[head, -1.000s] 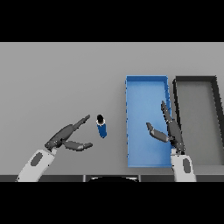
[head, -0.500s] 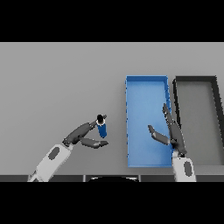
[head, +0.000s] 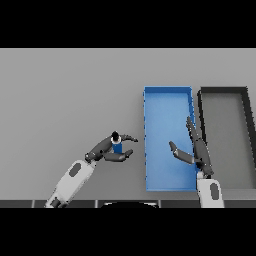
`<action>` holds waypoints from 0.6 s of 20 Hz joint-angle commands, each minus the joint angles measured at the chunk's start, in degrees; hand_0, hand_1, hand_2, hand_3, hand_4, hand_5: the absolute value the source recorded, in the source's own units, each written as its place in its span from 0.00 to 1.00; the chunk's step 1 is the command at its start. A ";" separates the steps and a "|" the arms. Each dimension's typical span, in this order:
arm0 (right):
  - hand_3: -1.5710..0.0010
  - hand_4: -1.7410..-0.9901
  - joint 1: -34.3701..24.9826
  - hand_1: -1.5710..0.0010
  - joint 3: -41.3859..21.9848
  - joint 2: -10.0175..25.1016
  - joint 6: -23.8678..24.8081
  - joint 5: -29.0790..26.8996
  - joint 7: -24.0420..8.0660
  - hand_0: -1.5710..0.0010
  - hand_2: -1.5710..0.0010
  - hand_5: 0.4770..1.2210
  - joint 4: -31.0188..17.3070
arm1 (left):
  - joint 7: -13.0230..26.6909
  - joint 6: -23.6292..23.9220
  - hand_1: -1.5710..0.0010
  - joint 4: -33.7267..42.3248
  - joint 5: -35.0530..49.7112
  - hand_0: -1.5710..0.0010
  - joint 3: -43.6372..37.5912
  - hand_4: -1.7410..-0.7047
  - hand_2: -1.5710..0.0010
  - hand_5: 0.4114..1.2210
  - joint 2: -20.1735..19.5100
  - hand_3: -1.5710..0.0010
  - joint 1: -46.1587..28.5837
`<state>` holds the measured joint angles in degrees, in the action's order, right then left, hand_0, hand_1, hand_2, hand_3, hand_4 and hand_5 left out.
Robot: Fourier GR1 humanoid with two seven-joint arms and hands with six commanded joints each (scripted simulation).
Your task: Pick up the blue pipe and place it into the blue bin.
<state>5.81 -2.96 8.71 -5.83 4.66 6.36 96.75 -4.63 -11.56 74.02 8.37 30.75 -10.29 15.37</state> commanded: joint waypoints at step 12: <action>1.00 0.66 -0.95 1.00 0.00 0.35 0.12 0.74 -1.03 1.00 1.00 0.20 -1.11 | -5.74 5.87 0.05 4.53 -1.67 0.06 2.18 0.04 0.05 0.96 2.53 0.11 -1.00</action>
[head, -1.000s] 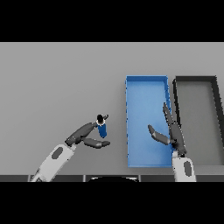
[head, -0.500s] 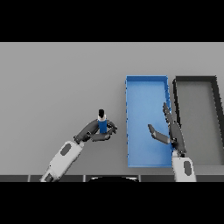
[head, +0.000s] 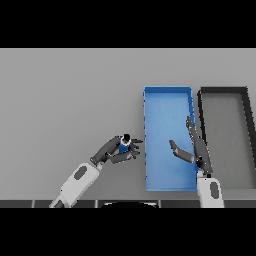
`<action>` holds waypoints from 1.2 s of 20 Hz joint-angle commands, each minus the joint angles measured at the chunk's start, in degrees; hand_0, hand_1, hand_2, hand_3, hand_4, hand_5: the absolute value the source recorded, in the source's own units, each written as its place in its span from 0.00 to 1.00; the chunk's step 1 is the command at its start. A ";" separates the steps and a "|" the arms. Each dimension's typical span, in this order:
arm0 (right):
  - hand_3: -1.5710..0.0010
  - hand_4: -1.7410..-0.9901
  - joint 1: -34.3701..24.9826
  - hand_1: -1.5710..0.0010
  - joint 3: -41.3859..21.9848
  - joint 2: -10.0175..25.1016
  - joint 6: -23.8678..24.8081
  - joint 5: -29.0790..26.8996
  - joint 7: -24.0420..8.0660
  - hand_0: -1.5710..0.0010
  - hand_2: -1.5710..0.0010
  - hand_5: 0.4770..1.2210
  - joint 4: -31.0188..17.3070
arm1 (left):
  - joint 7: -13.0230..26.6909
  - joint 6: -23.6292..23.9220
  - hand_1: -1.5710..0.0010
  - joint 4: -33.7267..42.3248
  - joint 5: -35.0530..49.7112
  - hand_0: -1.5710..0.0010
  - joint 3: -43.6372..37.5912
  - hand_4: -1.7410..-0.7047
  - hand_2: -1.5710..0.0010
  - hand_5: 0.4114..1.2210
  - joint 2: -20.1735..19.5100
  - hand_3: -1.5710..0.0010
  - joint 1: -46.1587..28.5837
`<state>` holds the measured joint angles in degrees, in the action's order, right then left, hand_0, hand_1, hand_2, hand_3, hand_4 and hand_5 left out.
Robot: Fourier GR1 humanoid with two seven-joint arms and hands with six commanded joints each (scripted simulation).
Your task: Pick up the blue pipe and place it into the blue bin.
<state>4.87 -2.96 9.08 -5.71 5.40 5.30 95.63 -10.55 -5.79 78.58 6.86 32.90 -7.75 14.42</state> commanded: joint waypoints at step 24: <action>1.00 0.73 26.61 1.00 -8.10 -17.43 14.13 7.10 9.07 1.00 1.00 0.18 13.05 | 8.05 -2.67 0.00 10.35 2.33 0.00 1.56 0.01 0.00 1.00 -1.53 0.08 4.73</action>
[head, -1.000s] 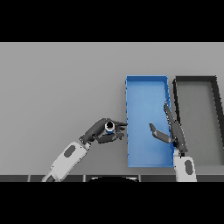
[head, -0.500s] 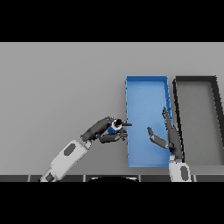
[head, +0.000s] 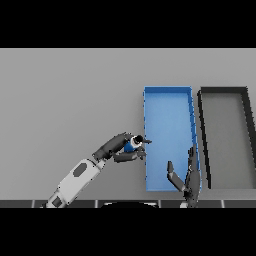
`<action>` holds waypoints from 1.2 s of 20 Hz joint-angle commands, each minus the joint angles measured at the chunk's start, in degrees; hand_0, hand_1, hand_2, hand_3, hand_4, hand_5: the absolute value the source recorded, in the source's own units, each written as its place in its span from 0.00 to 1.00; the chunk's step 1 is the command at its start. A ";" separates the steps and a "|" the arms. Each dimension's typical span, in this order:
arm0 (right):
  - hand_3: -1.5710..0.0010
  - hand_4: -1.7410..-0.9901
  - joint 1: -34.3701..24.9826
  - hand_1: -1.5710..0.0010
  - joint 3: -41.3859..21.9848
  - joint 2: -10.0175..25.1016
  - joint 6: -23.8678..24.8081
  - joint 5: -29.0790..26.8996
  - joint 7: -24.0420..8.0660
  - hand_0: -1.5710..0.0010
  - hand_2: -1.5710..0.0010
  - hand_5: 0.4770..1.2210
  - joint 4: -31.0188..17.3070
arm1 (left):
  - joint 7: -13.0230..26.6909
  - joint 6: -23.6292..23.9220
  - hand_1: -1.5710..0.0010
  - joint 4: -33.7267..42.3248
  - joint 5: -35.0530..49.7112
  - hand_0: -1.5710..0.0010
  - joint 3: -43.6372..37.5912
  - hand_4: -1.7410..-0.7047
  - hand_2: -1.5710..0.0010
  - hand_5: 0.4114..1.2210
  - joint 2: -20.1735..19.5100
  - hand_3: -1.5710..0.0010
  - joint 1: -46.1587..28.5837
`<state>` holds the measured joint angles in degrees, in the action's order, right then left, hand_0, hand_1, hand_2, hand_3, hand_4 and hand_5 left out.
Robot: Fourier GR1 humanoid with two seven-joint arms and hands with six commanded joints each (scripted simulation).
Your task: Pick up the blue pipe and place it into the blue bin.
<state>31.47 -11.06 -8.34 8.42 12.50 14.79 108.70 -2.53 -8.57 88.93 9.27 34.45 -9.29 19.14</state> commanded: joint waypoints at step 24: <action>1.00 0.67 -40.43 1.00 -9.37 13.34 -24.04 -12.93 -36.62 1.00 1.00 0.07 10.50 | -2.91 -2.14 0.00 -3.25 0.21 0.00 -0.33 0.01 0.00 1.00 1.43 0.05 1.55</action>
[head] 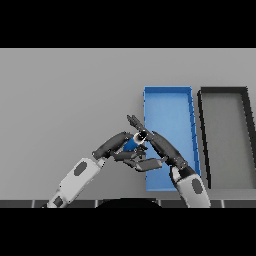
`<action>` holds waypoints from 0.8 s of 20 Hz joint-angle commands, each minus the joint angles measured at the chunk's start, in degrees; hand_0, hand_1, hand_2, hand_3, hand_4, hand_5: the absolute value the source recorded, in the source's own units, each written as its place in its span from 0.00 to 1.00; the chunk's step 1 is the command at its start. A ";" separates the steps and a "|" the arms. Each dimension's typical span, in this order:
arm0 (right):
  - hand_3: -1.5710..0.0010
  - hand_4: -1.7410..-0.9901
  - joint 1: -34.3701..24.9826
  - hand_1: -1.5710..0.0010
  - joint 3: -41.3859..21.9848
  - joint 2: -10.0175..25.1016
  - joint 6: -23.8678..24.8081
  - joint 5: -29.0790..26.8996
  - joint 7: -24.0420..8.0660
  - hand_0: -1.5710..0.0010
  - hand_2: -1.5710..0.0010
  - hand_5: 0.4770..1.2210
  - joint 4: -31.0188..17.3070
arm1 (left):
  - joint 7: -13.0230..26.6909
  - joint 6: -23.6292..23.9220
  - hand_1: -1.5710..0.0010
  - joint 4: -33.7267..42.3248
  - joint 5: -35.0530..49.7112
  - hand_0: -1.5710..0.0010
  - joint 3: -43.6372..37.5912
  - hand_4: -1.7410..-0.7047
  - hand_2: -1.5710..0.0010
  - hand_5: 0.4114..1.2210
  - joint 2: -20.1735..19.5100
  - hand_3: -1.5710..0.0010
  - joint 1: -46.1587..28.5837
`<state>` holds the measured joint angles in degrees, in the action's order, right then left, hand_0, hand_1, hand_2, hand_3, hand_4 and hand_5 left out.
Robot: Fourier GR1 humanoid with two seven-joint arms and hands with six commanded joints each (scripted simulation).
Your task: Pick up the blue pipe and place it into the blue bin.
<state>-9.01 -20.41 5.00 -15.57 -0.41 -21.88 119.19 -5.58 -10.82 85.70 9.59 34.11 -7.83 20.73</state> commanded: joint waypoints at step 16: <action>0.38 0.30 -12.45 0.28 0.89 -4.37 -4.28 -6.80 -4.91 0.28 0.28 0.23 -11.31 | 3.10 0.79 0.29 1.94 -2.22 0.28 0.78 0.06 0.30 0.97 -0.80 0.63 -0.84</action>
<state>-21.47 -19.53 0.60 -19.85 -7.22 -26.72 107.88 -2.36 -10.10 87.63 7.49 34.90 -8.60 19.86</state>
